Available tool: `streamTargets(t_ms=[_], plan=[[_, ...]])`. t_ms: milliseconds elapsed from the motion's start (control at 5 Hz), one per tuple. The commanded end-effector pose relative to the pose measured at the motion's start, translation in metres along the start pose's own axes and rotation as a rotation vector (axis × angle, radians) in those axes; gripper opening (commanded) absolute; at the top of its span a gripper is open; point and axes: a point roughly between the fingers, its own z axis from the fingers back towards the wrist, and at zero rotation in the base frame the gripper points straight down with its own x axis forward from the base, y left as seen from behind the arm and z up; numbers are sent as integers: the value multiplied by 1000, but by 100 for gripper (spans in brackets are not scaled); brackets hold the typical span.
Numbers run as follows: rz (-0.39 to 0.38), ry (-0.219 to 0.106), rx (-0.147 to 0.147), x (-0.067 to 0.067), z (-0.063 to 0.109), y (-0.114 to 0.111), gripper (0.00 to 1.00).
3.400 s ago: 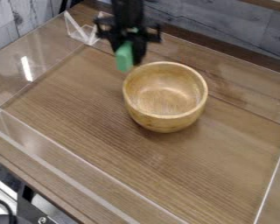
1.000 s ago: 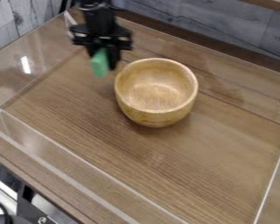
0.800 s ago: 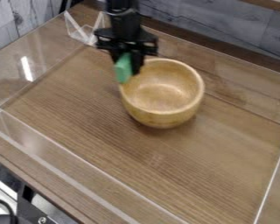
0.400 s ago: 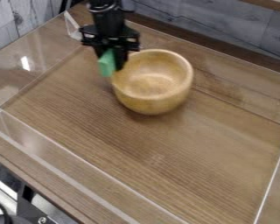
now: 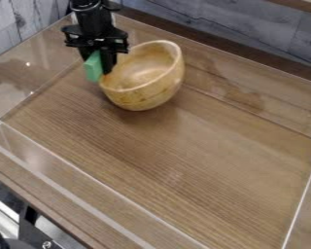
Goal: Move green stick from inside the wooden bowl to the table next to it
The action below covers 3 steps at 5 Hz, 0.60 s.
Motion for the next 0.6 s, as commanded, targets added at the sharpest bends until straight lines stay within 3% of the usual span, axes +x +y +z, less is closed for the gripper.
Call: streamTargets(t_ms=[0, 400], plan=[[-37, -38, -9, 1, 18, -22, 0], [-99, -8, -47, -20, 28, -60, 0]])
